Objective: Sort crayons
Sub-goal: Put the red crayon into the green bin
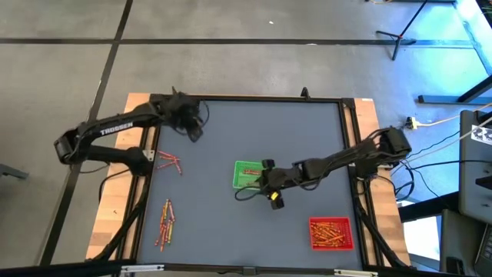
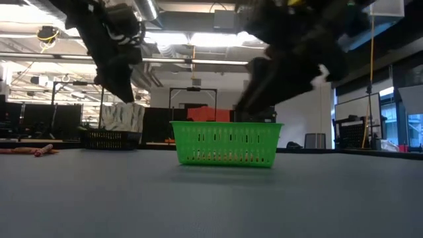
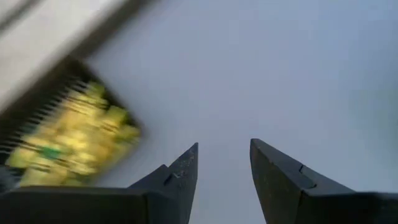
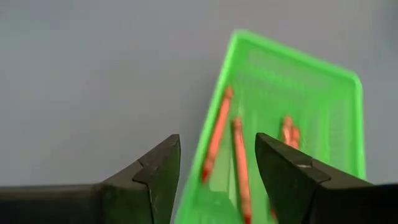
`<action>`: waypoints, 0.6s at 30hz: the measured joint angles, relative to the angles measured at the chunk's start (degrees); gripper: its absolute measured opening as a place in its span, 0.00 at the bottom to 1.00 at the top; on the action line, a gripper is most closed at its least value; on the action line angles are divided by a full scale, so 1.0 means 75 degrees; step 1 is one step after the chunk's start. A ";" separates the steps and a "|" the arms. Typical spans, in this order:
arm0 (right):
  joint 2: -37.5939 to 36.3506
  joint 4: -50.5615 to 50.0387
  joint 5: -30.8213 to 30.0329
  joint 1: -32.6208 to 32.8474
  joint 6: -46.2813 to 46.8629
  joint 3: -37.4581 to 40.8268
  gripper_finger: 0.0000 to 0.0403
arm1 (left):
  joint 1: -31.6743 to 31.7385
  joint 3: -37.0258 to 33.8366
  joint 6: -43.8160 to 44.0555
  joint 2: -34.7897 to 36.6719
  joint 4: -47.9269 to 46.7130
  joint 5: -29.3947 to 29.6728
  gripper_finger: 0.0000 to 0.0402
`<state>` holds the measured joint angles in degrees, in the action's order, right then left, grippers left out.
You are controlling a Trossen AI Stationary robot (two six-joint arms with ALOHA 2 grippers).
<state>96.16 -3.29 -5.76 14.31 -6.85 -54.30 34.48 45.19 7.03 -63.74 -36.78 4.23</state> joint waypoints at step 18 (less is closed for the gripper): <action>-0.2034 0.4303 -0.1557 0.0804 0.0703 0.3604 0.51 | -0.4663 -0.0015 0.6449 0.0000 -0.2587 0.0690 0.32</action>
<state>80.90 28.98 -17.43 20.34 -1.58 -27.27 -0.49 45.08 55.40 -63.74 -56.18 9.41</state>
